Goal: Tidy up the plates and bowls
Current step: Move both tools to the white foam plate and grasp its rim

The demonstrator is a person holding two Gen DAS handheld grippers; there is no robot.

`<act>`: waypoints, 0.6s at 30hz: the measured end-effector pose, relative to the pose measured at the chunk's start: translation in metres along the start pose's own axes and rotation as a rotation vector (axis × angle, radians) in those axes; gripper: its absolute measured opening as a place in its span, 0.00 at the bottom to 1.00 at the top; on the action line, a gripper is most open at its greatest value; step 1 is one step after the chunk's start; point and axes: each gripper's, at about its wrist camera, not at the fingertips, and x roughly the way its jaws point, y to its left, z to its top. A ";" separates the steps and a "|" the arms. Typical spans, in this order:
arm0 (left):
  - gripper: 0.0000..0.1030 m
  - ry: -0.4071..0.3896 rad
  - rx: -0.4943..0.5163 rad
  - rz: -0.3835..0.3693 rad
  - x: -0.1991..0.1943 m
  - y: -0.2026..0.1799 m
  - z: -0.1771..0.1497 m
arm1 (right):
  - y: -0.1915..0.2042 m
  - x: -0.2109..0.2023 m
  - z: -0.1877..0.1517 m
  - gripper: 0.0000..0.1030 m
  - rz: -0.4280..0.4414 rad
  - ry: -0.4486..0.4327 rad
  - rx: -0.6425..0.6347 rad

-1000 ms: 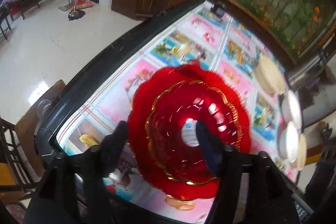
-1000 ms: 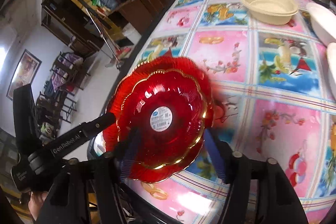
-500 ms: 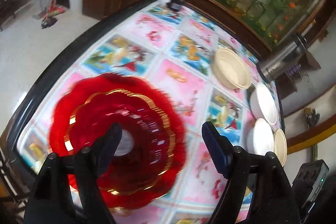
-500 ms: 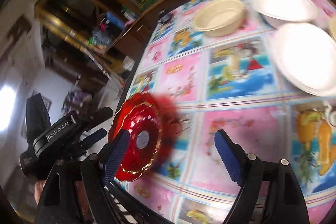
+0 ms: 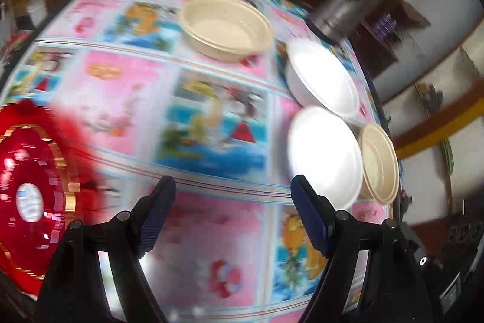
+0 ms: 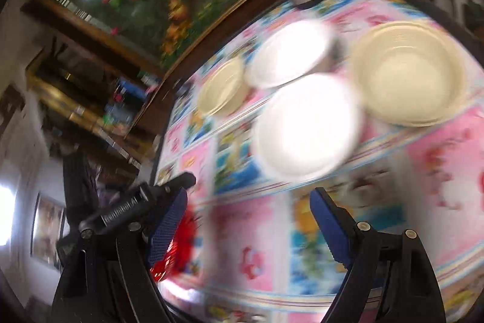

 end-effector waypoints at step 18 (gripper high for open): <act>0.76 0.035 0.037 0.024 0.067 -0.043 0.014 | -0.079 0.029 0.044 0.66 -0.062 -0.005 0.207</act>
